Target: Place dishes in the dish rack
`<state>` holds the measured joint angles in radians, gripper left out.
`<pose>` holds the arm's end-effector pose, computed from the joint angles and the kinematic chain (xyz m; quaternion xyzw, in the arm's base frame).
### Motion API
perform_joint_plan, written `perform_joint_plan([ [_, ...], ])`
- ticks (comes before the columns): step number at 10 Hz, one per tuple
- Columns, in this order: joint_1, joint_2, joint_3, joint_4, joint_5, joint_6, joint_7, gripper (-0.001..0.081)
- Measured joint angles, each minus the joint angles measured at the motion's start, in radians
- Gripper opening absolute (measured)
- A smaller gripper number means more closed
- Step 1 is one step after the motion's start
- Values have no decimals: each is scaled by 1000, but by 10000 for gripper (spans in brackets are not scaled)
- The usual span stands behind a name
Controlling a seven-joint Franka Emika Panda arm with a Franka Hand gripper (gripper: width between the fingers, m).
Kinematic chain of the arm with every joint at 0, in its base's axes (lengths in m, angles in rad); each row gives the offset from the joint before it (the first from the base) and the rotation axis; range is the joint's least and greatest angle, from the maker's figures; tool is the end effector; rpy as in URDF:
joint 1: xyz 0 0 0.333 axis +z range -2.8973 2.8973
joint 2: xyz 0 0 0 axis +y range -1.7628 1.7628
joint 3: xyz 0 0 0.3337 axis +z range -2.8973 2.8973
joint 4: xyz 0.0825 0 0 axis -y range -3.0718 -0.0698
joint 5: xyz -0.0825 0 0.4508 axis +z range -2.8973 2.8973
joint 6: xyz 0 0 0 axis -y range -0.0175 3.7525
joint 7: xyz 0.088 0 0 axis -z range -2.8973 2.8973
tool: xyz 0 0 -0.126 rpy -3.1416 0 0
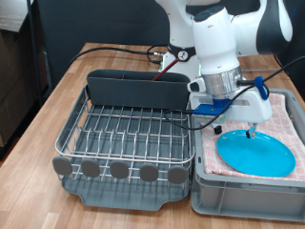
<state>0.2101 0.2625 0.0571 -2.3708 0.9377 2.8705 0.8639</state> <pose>0.5455 0.1081 0.1679 -0.7217 0.6609 0.0087 0.2055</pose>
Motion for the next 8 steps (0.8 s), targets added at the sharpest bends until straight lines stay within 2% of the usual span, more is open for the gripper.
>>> perform_joint_plan([
  [2, 0, 5, 10, 8, 38, 13, -29, 803],
  [3, 0, 6, 11, 9, 42, 14, -29, 710],
  [4, 0, 6, 11, 9, 42, 14, -29, 710],
  [6, 0, 6, 11, 9, 44, 14, -29, 334],
  [7, 0, 6, 11, 9, 46, 14, -29, 334],
  [8, 0, 6, 10, 10, 49, 15, -29, 152],
])
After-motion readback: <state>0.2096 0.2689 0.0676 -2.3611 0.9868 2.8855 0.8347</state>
